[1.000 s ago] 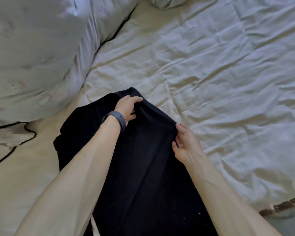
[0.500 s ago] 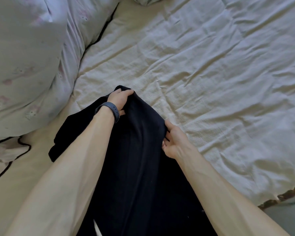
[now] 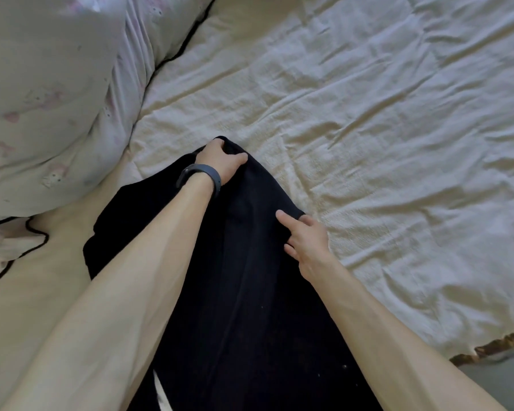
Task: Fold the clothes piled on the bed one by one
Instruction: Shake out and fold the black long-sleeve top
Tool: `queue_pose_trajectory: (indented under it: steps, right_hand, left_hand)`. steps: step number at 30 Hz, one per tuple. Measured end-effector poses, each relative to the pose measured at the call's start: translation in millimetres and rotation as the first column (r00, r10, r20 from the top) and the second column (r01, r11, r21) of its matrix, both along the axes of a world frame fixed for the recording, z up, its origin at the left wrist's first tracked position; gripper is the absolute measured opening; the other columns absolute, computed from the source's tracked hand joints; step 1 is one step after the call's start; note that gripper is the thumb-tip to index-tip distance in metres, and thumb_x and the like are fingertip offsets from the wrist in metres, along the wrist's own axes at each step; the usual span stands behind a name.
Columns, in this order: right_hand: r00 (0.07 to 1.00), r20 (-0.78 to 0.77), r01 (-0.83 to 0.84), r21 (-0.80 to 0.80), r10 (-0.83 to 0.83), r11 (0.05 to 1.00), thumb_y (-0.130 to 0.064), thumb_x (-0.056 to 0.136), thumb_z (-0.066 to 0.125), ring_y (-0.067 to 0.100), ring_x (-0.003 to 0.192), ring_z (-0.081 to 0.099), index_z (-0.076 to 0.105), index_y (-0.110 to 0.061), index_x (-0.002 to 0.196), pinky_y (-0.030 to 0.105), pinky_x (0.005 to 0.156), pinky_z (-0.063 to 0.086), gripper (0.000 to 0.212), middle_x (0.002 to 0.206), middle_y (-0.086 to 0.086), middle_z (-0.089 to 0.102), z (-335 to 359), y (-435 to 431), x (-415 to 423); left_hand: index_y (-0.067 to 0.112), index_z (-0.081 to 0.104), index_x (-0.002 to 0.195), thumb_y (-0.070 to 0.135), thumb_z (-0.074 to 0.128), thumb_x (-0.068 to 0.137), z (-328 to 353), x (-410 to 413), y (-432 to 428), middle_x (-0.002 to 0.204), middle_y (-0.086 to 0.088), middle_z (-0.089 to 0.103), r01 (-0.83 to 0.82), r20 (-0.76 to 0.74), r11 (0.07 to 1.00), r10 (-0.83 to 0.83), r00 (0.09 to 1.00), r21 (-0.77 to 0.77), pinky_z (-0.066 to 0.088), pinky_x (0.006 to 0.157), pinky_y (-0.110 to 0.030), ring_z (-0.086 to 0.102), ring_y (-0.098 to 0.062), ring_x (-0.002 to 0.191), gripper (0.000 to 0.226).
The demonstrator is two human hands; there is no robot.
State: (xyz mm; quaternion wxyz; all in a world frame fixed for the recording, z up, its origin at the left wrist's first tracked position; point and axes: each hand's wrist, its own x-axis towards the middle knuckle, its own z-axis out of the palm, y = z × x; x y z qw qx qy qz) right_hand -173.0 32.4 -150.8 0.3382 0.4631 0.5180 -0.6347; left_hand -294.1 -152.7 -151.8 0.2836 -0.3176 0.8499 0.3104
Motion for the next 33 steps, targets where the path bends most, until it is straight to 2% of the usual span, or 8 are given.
queue_pose_trajectory:
  steps: [2, 6, 10, 15, 20, 24, 28, 33]
  right_hand:
    - [0.983, -0.081, -0.155, 0.090, 0.162, 0.984, -0.039, 0.082, 0.084, 0.004, 0.081, 0.073, 0.066, -0.021, 0.101, 0.022, 0.065, 0.056, 0.032, 0.094, -0.008, 0.073, -1, 1, 6]
    - [0.885, -0.096, -0.440, 0.147, 0.455, 0.886, -0.046, 0.076, 0.084, 0.014, 0.097, 0.072, 0.062, -0.023, 0.118, 0.036, 0.086, 0.059, 0.052, 0.103, -0.005, 0.074, 1, 1, 28]
    - [0.753, -0.057, -0.612, 0.304, 0.656, 0.730, -0.035, 0.083, 0.078, 0.014, 0.083, 0.068, 0.059, -0.017, 0.120, 0.038, 0.080, 0.060, 0.045, 0.093, -0.005, 0.069, 1, 5, 46]
    - [0.754, -0.076, -0.581, 0.389, 0.653, 0.715, -0.045, 0.087, 0.075, 0.016, 0.097, 0.066, 0.054, -0.017, 0.136, 0.046, 0.093, 0.058, 0.060, 0.104, -0.005, 0.063, 6, 8, 67]
    - [0.708, -0.059, -0.630, 0.398, 0.704, 0.667, -0.042, 0.082, 0.079, 0.015, 0.086, 0.070, 0.059, -0.018, 0.121, 0.046, 0.087, 0.060, 0.050, 0.096, -0.001, 0.067, 8, 3, 101]
    - [0.765, -0.075, -0.550, 0.441, 0.640, 0.709, -0.037, 0.087, 0.078, 0.017, 0.093, 0.069, 0.056, -0.017, 0.130, 0.045, 0.093, 0.058, 0.052, 0.098, -0.003, 0.065, 7, 2, 120]
    - [0.745, -0.102, -0.563, 0.436, 0.660, 0.703, -0.049, 0.081, 0.080, 0.012, 0.091, 0.069, 0.051, -0.025, 0.113, 0.040, 0.089, 0.059, 0.050, 0.099, -0.005, 0.067, 10, -4, 139]
    - [0.639, 0.001, -0.697, 0.424, 0.769, 0.578, -0.046, 0.079, 0.082, 0.013, 0.088, 0.068, 0.051, -0.024, 0.104, 0.039, 0.086, 0.059, 0.045, 0.092, -0.003, 0.071, 15, -10, 183]
  left_hand:
    - [0.019, 0.043, 0.143, 0.043, 0.063, 0.091, 8, 25, 7, 0.124, -0.002, 0.059, -0.014, -0.132, 0.995, 0.001, 0.991, -0.097, 0.045, 0.072, -0.027, 0.058, -0.018, 0.096, 0.060]
    - [0.022, 0.046, 0.137, 0.031, 0.062, 0.093, 22, 113, 27, 0.129, 0.001, 0.052, -0.171, -0.386, 0.979, 0.116, 0.915, -0.111, 0.050, 0.087, -0.034, 0.055, -0.018, 0.113, 0.048]
    - [0.027, 0.052, 0.125, 0.035, 0.061, 0.094, 27, 217, 33, 0.119, 0.011, 0.052, -0.319, -0.300, 0.938, 0.269, 0.915, -0.134, 0.054, 0.082, -0.040, 0.055, -0.015, 0.109, 0.033]
    - [0.034, 0.057, 0.101, 0.051, 0.059, 0.093, 26, 299, 19, 0.090, 0.016, 0.054, -0.199, -0.066, 0.967, 0.191, 0.979, -0.158, 0.050, 0.073, -0.035, 0.052, -0.012, 0.094, 0.018]
    - [0.036, 0.054, 0.091, 0.046, 0.054, 0.097, 28, 304, 4, 0.083, 0.014, 0.059, -0.033, -0.042, 0.989, 0.027, 0.999, -0.143, 0.040, 0.060, -0.028, 0.056, -0.008, 0.079, 0.012]
    - [0.035, 0.055, 0.088, 0.044, 0.055, 0.096, 30, 305, -8, 0.082, 0.018, 0.061, -0.225, -0.051, 0.970, 0.221, 0.974, -0.095, 0.036, 0.056, -0.024, 0.056, -0.004, 0.073, 0.012]
    - [0.034, 0.057, 0.089, 0.046, 0.051, 0.096, 33, 323, -9, 0.084, 0.017, 0.062, -0.278, -0.082, 0.961, 0.276, 0.958, -0.014, 0.045, 0.059, -0.027, 0.060, -0.008, 0.077, 0.015]
    - [0.031, 0.055, 0.111, 0.047, 0.053, 0.096, 31, 381, 2, 0.101, 0.015, 0.056, -0.162, -0.108, 0.983, 0.152, 0.982, -0.088, 0.051, 0.076, -0.035, 0.054, -0.012, 0.093, 0.021]
